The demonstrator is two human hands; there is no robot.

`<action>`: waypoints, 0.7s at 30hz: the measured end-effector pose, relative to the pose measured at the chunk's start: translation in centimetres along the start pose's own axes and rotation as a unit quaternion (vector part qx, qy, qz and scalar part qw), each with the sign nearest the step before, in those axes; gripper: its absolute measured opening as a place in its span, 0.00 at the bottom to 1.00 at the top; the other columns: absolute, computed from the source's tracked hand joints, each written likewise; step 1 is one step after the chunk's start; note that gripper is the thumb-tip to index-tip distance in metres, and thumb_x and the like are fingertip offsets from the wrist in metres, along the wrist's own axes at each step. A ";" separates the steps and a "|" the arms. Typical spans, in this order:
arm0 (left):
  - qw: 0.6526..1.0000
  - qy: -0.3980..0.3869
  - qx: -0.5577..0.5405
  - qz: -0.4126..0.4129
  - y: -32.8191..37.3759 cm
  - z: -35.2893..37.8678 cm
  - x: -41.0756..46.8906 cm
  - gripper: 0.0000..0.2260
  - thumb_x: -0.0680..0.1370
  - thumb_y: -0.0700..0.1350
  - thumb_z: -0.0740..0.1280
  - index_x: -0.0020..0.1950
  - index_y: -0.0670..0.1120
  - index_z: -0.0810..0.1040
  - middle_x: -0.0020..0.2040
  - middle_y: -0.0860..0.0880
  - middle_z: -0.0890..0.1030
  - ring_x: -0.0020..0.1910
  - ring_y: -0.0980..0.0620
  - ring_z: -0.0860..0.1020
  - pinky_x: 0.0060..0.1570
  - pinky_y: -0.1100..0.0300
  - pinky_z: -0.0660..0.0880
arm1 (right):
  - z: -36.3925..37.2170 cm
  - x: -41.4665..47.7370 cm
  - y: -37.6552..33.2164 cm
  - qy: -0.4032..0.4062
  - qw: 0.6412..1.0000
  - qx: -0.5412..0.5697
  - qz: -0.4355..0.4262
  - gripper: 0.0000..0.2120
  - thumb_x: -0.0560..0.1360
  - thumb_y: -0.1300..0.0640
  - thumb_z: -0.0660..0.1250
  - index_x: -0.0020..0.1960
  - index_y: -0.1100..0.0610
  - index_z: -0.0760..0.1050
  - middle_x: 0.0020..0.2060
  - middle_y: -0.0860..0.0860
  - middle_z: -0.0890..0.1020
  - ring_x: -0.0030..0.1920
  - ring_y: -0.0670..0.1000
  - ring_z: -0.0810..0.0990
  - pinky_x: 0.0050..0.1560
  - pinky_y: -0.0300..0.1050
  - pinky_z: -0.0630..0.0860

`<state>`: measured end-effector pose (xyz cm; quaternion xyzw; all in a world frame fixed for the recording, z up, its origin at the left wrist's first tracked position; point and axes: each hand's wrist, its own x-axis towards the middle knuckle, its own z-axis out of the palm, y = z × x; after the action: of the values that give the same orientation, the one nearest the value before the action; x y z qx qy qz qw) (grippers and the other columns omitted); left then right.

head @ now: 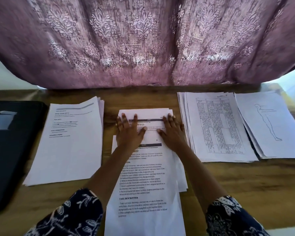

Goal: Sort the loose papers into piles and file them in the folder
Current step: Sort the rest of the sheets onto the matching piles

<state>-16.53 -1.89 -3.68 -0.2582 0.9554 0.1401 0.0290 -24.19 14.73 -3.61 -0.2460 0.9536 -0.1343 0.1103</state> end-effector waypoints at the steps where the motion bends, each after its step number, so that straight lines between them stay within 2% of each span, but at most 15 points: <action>1: 1.000 0.000 -0.004 0.004 0.0 -0.1 0.7 0.33 0.78 0.67 0.51 0.79 0.56 0.46 0.79 0.41 0.40 0.77 0.39 0.41 0.74 0.43 0.48 | 0.0 0.6 0.0 0.008 1.000 -0.007 -0.001 0.32 0.81 0.41 0.50 0.79 0.53 0.44 0.78 0.53 0.44 0.78 0.53 0.42 0.74 0.55 0.39; 7: 1.000 0.012 0.004 0.016 0.0 -1.2 5.4 0.32 0.79 0.65 0.50 0.80 0.53 0.49 0.79 0.41 0.43 0.78 0.40 0.43 0.75 0.45 0.45 | -1.4 5.2 -0.4 0.007 0.999 -0.035 -0.011 0.31 0.81 0.41 0.48 0.79 0.54 0.44 0.78 0.53 0.45 0.78 0.55 0.43 0.75 0.57 0.41; 9: 0.998 0.041 0.022 0.034 0.1 -1.2 5.4 0.31 0.79 0.64 0.50 0.79 0.52 0.50 0.79 0.41 0.45 0.78 0.41 0.44 0.74 0.43 0.45 | -1.5 5.8 -0.5 0.002 0.999 -0.033 -0.018 0.31 0.81 0.42 0.49 0.79 0.54 0.44 0.78 0.54 0.45 0.78 0.55 0.43 0.75 0.58 0.41; 12: 0.992 0.084 0.040 0.087 0.4 -0.6 4.2 0.31 0.80 0.63 0.52 0.79 0.52 0.51 0.80 0.44 0.48 0.78 0.42 0.46 0.72 0.45 0.38 | -1.7 6.2 -0.4 0.002 1.000 -0.017 -0.014 0.31 0.81 0.43 0.51 0.79 0.54 0.47 0.78 0.54 0.47 0.78 0.56 0.45 0.75 0.57 0.43; 15: 0.991 0.075 0.053 0.094 0.3 0.1 2.6 0.30 0.81 0.62 0.52 0.79 0.52 0.50 0.80 0.46 0.47 0.78 0.44 0.45 0.72 0.46 0.36 | -2.3 6.7 -0.3 -0.007 1.000 -0.010 -0.014 0.30 0.81 0.44 0.53 0.78 0.54 0.50 0.78 0.53 0.50 0.78 0.55 0.48 0.75 0.57 0.47; 19: 0.995 0.052 0.050 0.064 0.1 0.6 0.4 0.30 0.81 0.63 0.45 0.80 0.52 0.48 0.80 0.46 0.47 0.78 0.44 0.45 0.74 0.44 0.39 | -2.1 6.3 -0.6 0.007 1.000 -0.027 -0.013 0.30 0.81 0.44 0.52 0.78 0.55 0.50 0.78 0.54 0.51 0.77 0.57 0.49 0.75 0.59 0.48; 21: 0.996 0.046 0.055 0.061 0.0 0.7 -0.4 0.32 0.78 0.64 0.41 0.80 0.52 0.47 0.80 0.46 0.46 0.78 0.44 0.45 0.73 0.45 0.38 | -1.8 5.9 -0.9 0.012 0.999 -0.035 -0.008 0.30 0.82 0.44 0.51 0.78 0.55 0.49 0.78 0.54 0.50 0.77 0.57 0.49 0.75 0.59 0.48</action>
<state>-16.22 -1.47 -4.30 -0.2033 0.9760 0.0771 -0.0097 -29.37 11.40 -2.54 -0.2557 0.9570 -0.1041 0.0895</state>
